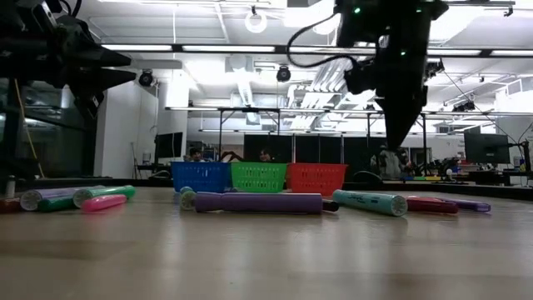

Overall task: Pick & Place Markers
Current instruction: Put the orange highlighter pen into the red bin

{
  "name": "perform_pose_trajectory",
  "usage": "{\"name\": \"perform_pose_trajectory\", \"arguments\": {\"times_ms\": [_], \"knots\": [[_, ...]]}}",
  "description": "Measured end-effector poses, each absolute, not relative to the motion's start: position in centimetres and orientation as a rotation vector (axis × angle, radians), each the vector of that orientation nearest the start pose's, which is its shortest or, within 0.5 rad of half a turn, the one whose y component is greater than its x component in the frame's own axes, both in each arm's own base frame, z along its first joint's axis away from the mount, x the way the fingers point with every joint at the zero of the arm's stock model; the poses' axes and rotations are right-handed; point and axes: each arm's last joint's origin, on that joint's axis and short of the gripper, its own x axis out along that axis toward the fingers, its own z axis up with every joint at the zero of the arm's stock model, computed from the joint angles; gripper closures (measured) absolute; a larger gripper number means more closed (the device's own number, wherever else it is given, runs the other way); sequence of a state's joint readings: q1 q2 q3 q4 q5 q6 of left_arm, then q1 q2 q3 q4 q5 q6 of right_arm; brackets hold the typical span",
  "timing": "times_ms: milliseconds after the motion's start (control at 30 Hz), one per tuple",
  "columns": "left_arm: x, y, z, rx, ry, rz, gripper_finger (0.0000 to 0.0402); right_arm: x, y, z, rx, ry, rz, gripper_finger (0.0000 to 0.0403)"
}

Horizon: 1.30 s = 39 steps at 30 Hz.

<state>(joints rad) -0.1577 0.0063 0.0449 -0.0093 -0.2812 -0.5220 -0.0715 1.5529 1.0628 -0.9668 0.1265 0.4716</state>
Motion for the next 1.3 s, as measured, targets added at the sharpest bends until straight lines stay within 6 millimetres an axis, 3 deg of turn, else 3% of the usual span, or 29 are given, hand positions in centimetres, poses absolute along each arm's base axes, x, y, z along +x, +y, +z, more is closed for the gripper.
{"name": "perform_pose_trajectory", "arguments": {"times_ms": [167,433,1300], "knots": [[9.4,-0.7,17.7,-0.527,-0.060,0.113,0.0286,28.2,-2.4,19.3,0.328,1.497,-0.523,0.0262],[9.4,-0.7,17.7,-0.527,-0.060,0.113,0.0286,29.2,-2.3,16.8,0.451,1.556,-0.570,0.0226],[9.4,-0.7,17.7,-0.527,-0.060,0.113,0.0286,29.9,-2.1,16.4,0.536,1.486,-0.555,0.0242]]}}
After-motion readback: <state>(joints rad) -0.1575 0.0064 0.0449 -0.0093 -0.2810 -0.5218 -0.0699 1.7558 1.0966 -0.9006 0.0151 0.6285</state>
